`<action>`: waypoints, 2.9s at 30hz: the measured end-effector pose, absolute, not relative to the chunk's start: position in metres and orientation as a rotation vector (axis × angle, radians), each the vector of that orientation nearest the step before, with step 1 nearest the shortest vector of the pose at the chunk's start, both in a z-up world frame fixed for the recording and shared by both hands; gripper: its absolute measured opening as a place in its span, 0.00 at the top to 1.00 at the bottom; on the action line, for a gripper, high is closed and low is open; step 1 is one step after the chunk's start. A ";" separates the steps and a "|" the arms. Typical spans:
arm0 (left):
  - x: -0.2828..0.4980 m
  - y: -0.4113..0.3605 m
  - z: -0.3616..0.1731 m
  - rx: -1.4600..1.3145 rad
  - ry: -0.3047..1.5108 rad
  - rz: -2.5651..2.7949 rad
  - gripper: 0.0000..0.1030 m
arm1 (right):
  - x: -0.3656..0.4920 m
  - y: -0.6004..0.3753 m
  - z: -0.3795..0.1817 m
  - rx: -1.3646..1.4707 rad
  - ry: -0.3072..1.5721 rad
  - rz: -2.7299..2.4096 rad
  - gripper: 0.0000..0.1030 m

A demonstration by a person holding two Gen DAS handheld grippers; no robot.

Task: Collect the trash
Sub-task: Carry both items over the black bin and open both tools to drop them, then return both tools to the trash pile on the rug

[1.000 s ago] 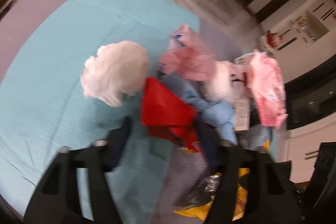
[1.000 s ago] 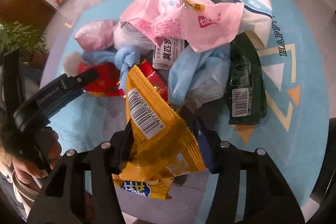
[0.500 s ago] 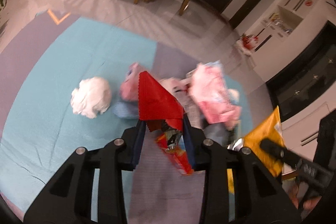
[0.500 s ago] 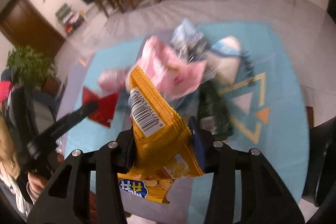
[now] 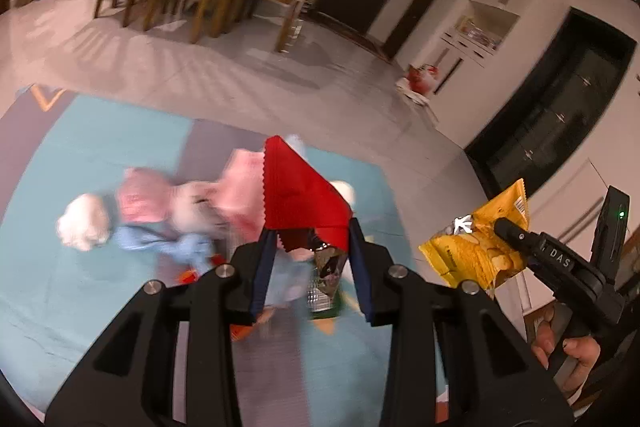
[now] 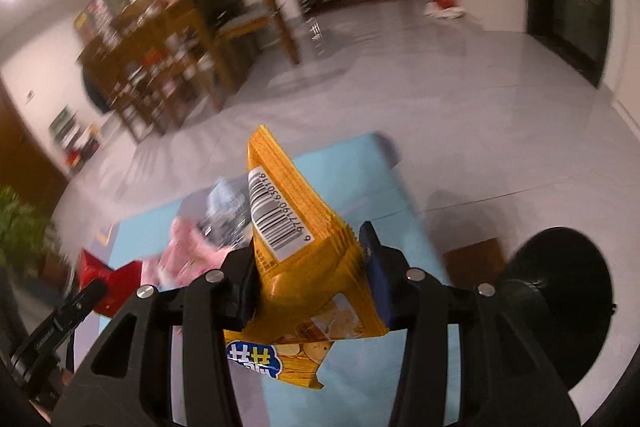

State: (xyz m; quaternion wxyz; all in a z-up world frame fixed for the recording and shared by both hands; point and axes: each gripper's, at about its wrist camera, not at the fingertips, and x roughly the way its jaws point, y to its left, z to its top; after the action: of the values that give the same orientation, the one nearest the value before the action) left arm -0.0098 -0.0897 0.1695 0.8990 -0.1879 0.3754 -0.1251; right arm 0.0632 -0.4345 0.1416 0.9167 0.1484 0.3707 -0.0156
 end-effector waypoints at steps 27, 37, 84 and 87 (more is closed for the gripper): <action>-0.004 -0.418 0.090 -0.063 1.117 -0.875 0.63 | -0.047 -0.669 0.079 0.735 0.776 -0.765 0.54; 0.006 -0.461 0.041 0.057 1.282 -0.834 0.63 | -0.021 -0.692 0.034 0.805 0.912 -0.742 0.53; 0.023 -0.381 0.139 0.019 1.041 -0.630 0.03 | 0.002 -0.653 0.077 0.554 0.792 -0.560 0.03; 0.028 -0.315 0.152 -0.066 0.999 -0.519 0.03 | 0.006 -0.628 0.098 0.482 0.714 -0.514 0.03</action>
State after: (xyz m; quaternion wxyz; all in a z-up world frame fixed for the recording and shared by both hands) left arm 0.0283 -0.3151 0.1518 0.8452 -0.0312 0.4733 -0.2461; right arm 0.0056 -0.6279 0.0981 0.8769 0.2308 0.3423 -0.2462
